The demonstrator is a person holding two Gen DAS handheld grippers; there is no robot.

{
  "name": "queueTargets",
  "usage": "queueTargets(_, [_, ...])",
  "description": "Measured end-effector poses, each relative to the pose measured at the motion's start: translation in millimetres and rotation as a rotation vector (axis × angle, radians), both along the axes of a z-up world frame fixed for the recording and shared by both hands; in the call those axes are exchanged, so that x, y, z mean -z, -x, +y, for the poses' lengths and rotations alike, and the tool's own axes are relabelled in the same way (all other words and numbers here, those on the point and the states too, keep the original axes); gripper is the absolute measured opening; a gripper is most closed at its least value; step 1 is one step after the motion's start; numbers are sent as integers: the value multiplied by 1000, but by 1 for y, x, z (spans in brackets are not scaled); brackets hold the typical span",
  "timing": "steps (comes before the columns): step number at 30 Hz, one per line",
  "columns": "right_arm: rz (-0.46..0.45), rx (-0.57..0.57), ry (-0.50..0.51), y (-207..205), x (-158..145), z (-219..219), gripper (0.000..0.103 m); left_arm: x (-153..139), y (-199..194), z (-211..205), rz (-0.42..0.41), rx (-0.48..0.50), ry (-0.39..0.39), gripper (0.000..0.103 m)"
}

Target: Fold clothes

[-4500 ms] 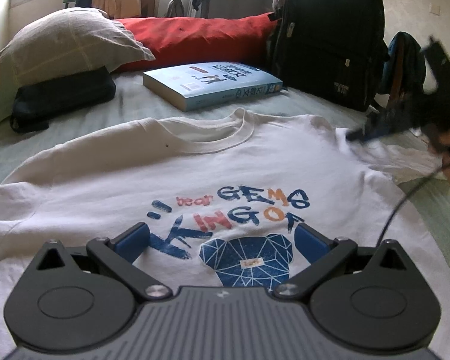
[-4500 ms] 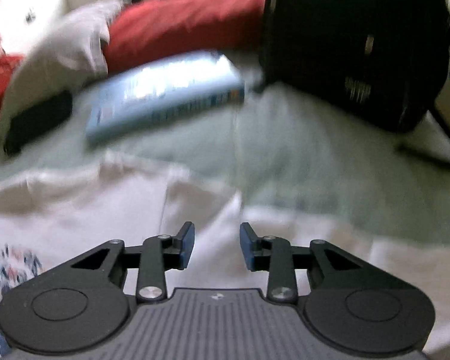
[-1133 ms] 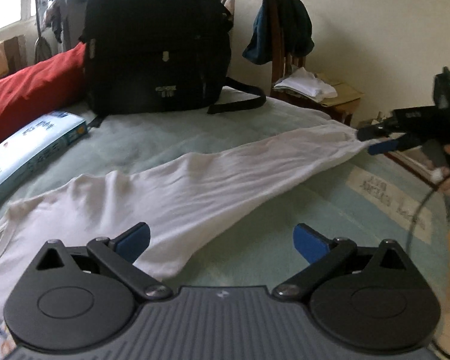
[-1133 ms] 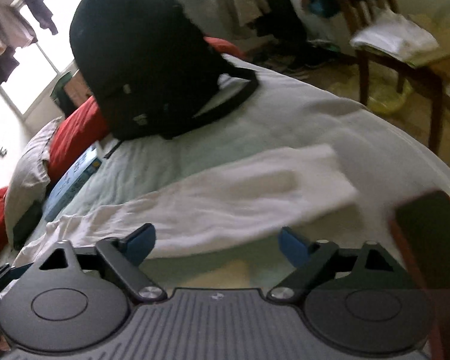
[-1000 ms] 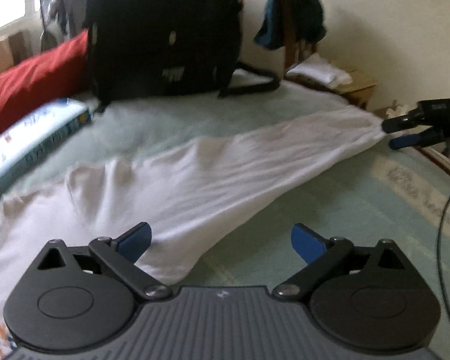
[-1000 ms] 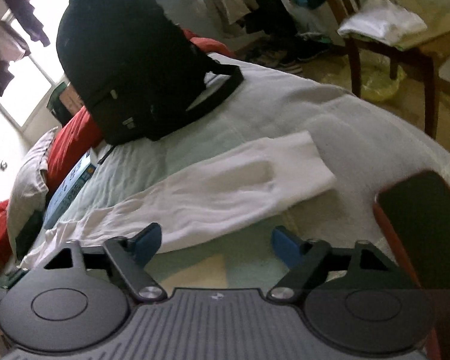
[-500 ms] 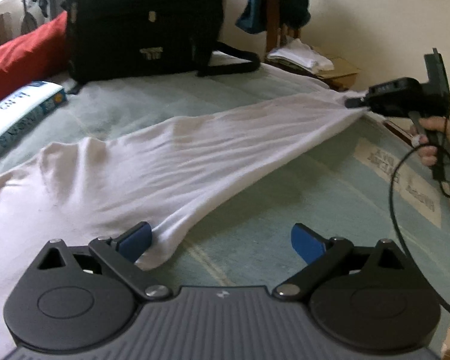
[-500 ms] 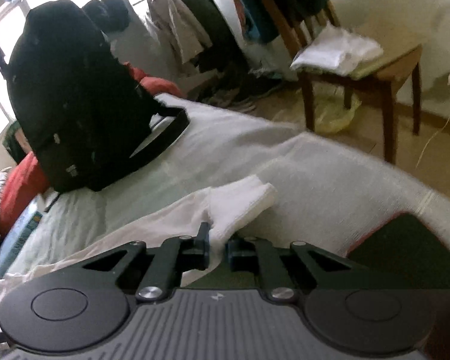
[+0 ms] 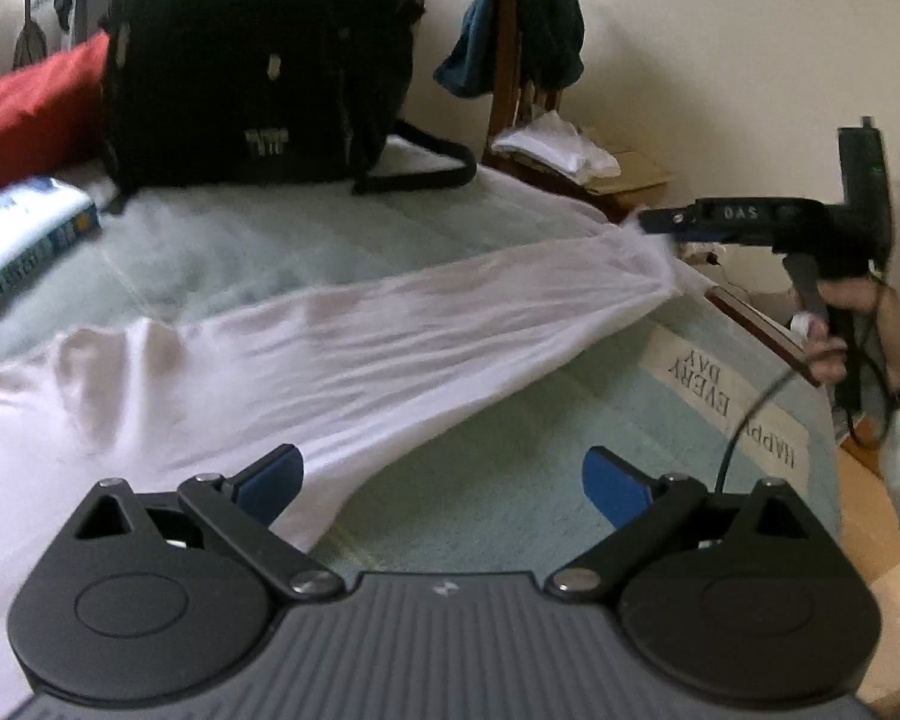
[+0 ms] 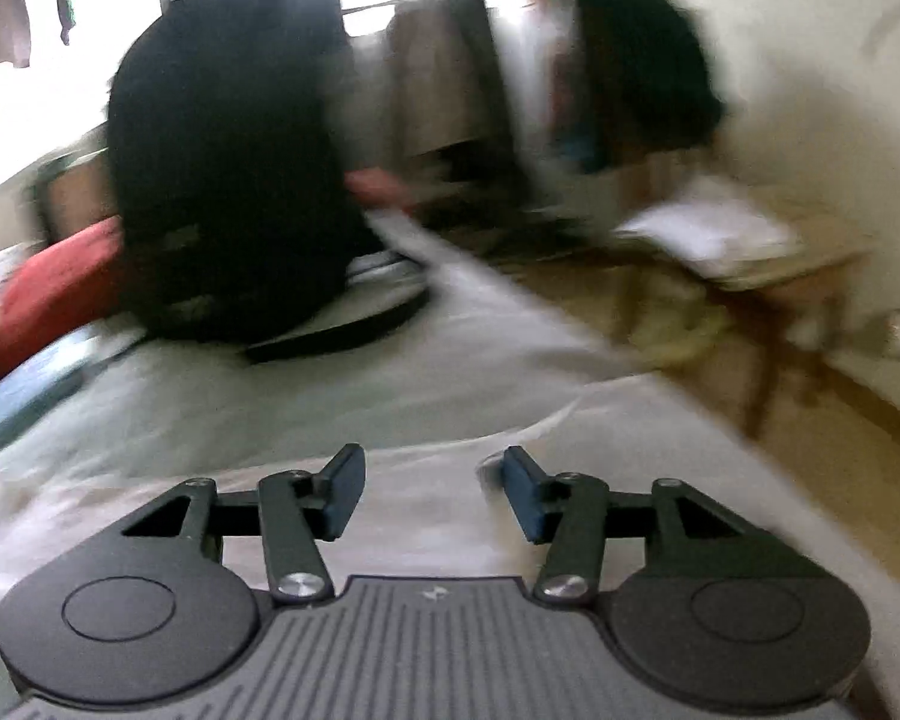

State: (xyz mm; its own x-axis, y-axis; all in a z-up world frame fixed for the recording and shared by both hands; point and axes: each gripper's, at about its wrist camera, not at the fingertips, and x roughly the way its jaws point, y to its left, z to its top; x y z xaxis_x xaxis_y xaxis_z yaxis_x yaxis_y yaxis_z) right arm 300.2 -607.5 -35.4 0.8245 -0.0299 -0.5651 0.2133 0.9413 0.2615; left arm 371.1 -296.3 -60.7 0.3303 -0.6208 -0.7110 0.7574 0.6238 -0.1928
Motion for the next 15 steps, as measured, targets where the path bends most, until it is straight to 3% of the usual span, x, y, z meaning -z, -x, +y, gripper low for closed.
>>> queueTargets(3, [44,-170,-94,-19,16,29,57,5,-3,-4,17,-2,-10,98])
queueTargets(6, [109,-206,15,-30,36,48,56,8,-3,-6,16,-3,-16,99])
queueTargets(9, [102,-177,60,-24,45,29,50,2,-1,2,37,31,-2,99])
queueTargets(13, [118,-8,95,-3,39,-16,49,-8,2,13,40,51,22,99])
queueTargets(14, [119,26,70,1,39,-27,49,-10,3,15,35,46,26,99])
queueTargets(15, [118,55,32,4,38,-39,41,-12,4,17,29,42,31,99])
